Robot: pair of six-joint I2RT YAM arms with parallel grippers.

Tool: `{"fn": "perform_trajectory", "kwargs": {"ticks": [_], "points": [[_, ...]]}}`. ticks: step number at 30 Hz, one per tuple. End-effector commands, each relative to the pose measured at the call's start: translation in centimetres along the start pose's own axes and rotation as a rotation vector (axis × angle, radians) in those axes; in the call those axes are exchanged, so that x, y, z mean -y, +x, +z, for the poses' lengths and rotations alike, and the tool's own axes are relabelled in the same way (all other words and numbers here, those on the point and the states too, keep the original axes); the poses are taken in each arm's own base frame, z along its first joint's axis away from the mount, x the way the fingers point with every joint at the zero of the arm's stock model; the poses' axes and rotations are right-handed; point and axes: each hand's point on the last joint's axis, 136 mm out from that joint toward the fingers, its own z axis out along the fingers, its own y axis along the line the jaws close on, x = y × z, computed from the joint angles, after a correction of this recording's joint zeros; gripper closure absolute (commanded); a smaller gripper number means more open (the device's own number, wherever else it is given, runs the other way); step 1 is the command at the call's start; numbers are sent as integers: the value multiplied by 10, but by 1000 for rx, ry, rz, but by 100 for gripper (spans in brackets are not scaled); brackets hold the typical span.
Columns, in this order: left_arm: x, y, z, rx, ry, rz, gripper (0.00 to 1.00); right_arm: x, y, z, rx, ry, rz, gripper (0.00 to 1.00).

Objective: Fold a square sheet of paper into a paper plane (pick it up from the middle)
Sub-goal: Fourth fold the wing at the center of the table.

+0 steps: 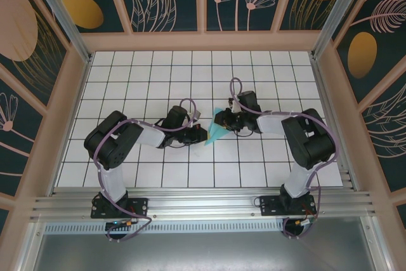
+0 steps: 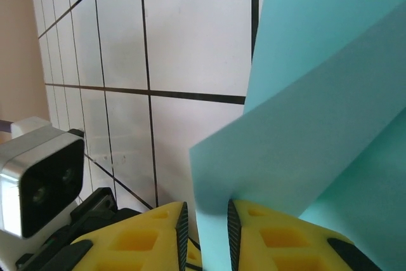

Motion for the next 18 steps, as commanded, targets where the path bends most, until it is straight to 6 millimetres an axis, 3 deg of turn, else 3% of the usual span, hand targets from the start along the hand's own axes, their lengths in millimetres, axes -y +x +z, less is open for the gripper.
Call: {"fn": "perform_trajectory", "kwargs": {"ticks": [1,18], "points": [[-4,-4,-1,6,-17,-20,100,-8,-8,8,-8,-37,-9,73],[-19,-2,4,-14,-90,-65,100,12,-12,23,-24,26,12,74]]}}
